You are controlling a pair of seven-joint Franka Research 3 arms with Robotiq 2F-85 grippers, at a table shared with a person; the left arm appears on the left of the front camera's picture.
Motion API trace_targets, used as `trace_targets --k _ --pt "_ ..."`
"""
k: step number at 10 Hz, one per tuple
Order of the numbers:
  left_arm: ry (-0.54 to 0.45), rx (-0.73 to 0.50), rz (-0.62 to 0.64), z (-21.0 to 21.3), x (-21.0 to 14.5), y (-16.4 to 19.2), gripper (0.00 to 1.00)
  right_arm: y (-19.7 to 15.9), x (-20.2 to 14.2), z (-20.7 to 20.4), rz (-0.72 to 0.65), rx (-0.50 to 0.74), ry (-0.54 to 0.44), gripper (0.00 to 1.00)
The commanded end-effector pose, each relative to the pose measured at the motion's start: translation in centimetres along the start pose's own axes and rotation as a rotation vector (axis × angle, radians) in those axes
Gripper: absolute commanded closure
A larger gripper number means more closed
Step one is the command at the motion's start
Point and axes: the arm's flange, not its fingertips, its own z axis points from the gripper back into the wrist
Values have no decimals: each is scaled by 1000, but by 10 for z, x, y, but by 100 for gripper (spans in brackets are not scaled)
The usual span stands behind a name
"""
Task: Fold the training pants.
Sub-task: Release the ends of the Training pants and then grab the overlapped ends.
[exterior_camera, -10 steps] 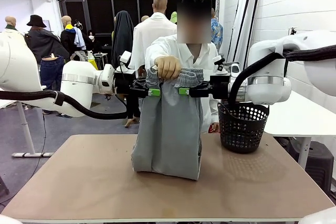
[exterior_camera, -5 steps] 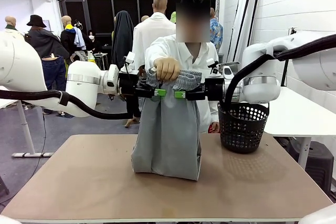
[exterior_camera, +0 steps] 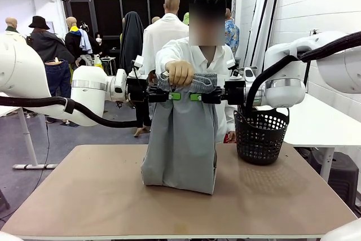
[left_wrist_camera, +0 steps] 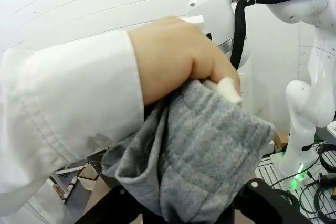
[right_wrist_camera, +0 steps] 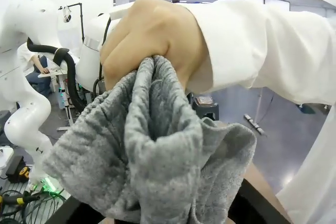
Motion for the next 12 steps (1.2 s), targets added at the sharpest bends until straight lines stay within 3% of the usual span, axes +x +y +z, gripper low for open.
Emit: trace_targets --k 1,7,8,9,10,12 --pt "-43 -28 16 -1 3 2 100 -6 5 -3 3 37 0 100" --pt "-44 -89 26 -4 -1 7 100 -17 8 -8 -6 107 12 100" --pt "149 -115 40 -12 -1 13 100 -20 7 -9 4 62 50 100" --pt "-36 -53 22 1 -7 1 100 -20 7 -7 21 141 53 100" --pt "-36 -53 22 1 -7 1 100 -11 -1 -4 8 72 21 100" --pt "-36 -53 22 1 -7 1 100 -11 -1 -4 8 72 21 100"
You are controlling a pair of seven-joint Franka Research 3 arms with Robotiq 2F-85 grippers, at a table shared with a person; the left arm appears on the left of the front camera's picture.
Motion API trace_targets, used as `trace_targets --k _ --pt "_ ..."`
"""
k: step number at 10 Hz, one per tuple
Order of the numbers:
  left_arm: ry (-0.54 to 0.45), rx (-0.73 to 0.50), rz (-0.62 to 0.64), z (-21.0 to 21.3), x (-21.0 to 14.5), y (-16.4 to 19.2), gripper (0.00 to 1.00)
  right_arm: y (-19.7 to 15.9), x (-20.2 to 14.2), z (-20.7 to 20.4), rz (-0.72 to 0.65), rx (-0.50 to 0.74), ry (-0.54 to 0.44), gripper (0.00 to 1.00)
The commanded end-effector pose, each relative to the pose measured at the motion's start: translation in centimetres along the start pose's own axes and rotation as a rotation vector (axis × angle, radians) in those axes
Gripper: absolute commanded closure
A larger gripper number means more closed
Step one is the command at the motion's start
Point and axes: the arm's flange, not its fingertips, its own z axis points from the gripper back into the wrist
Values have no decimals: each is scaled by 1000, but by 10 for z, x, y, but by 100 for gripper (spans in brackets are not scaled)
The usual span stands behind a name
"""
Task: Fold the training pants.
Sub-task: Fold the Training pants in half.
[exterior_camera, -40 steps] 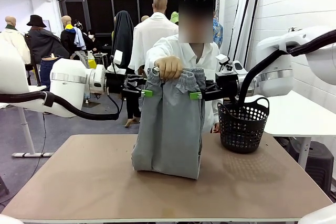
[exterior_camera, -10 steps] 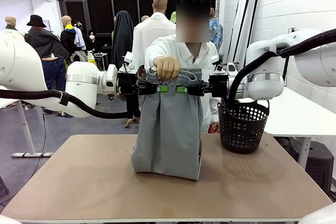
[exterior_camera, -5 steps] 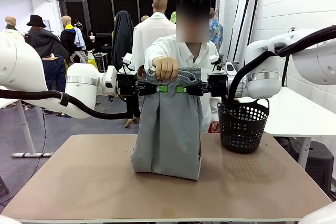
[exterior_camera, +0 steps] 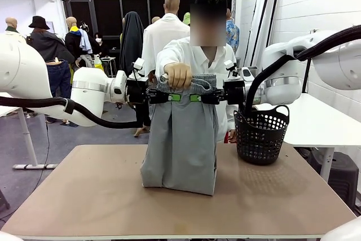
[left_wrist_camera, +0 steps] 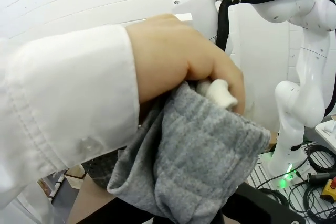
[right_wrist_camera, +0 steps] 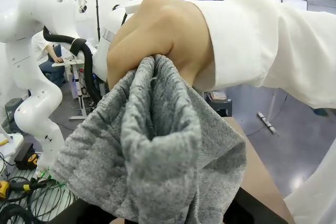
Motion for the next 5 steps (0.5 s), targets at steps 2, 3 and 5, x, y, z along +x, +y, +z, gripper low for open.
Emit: trace_targets --k 2,3,5 --pt "-37 2 -16 0 2 -4 100 2 1 -2 -6 -12 -15 100" --pt "-37 2 -16 0 2 -4 100 2 1 -2 -6 -12 -15 100" --pt "-37 2 -16 0 2 -4 100 2 1 -2 -6 -12 -15 100"
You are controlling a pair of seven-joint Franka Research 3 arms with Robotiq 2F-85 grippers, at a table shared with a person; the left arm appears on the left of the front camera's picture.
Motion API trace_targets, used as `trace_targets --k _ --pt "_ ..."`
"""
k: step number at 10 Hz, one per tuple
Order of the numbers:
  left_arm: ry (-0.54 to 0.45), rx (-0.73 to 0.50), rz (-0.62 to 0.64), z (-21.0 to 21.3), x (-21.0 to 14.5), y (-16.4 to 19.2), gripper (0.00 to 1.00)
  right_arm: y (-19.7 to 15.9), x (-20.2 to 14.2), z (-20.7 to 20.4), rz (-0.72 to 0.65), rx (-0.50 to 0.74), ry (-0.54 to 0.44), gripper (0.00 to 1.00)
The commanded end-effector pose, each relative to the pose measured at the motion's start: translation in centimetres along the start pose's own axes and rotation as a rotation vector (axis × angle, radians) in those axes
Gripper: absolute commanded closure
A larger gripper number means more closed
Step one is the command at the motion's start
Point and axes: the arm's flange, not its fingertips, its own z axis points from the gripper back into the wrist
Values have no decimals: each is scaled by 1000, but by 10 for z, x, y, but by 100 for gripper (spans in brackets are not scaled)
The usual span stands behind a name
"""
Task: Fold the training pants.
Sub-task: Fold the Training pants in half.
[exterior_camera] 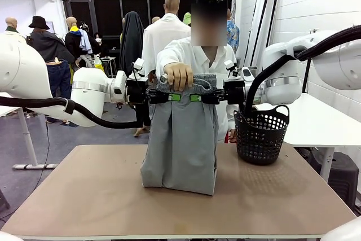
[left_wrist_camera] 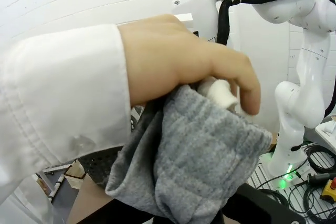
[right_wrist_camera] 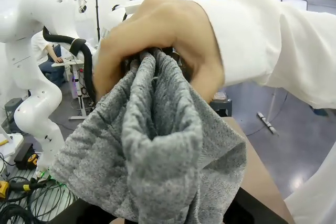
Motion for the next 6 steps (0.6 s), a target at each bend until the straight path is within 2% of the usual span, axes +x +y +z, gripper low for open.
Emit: trace_targets --k 1,6 --pt "-35 1 -17 0 2 -4 100 2 1 -2 -6 -11 -15 100" --pt "-35 1 -17 0 2 -4 100 2 1 -2 -6 -11 -15 100"
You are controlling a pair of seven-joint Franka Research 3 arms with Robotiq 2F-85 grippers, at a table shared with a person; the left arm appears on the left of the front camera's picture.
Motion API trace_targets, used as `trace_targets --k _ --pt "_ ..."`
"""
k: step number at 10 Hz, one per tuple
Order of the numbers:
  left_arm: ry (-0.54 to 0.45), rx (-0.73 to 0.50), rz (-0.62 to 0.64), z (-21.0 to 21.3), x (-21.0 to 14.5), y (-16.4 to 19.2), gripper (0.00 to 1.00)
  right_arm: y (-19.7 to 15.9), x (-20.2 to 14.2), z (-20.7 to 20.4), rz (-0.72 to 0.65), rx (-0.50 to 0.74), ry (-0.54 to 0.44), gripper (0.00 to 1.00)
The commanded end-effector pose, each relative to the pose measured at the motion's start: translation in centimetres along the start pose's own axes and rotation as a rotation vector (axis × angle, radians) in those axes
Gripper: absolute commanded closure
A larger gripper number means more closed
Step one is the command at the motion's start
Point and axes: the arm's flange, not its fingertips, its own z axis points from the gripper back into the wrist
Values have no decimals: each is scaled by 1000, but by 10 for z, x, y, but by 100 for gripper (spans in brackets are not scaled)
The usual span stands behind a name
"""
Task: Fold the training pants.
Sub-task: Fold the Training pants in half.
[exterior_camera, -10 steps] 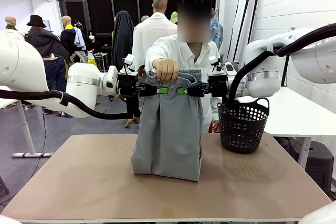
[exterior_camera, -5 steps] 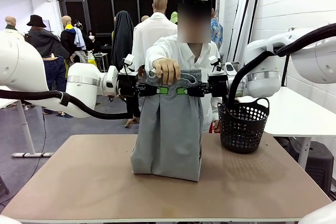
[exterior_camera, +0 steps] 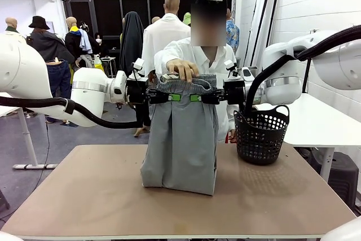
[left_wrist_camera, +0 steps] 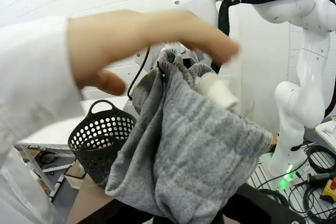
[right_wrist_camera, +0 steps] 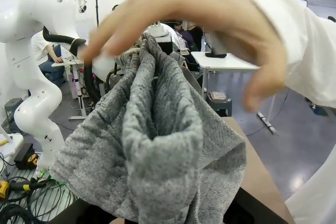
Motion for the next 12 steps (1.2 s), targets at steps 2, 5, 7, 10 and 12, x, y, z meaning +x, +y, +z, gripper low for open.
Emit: trace_targets --k 2,5,7,10,12 --pt "-35 1 -17 0 2 -4 100 2 1 -2 -6 -11 -15 100" --pt "-35 1 -17 0 2 -4 100 2 1 -2 -6 -11 -15 100" --pt "-35 1 -17 0 2 -4 100 2 1 -2 -6 -11 -15 100" --pt "-35 1 -17 0 2 -4 100 2 1 -2 -6 -11 -15 100" --pt "-35 1 -17 0 2 -4 100 2 1 -2 -6 -11 -15 100"
